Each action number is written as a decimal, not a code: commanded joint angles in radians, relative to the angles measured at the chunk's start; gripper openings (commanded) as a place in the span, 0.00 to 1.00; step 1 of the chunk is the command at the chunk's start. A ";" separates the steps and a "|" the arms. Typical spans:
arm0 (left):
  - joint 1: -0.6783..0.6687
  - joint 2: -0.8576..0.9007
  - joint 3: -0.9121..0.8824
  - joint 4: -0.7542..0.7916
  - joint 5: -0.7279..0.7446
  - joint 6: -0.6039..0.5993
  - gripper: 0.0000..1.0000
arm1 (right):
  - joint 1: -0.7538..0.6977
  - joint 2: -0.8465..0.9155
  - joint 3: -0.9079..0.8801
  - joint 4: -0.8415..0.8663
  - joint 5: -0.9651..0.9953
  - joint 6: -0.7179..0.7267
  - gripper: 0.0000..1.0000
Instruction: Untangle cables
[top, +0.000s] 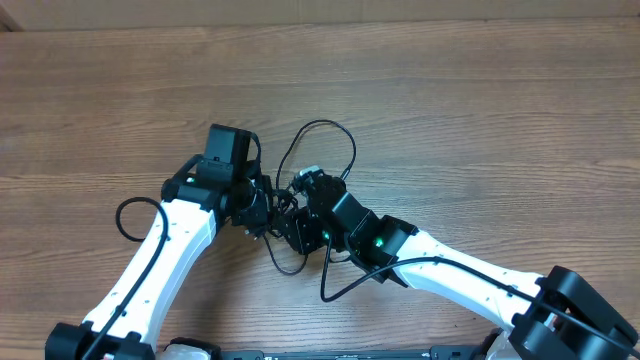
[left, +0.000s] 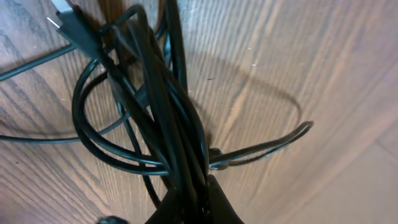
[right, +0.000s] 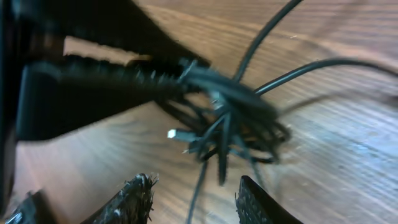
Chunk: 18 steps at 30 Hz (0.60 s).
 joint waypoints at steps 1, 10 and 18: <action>-0.006 0.031 0.016 -0.008 0.010 -0.014 0.05 | -0.002 0.037 0.002 0.028 0.073 0.005 0.43; -0.006 0.034 0.016 0.016 0.020 -0.014 0.04 | -0.001 0.112 0.002 0.118 0.073 0.134 0.43; -0.006 0.034 0.016 0.016 0.020 -0.014 0.05 | 0.001 0.168 0.002 0.211 0.036 0.187 0.45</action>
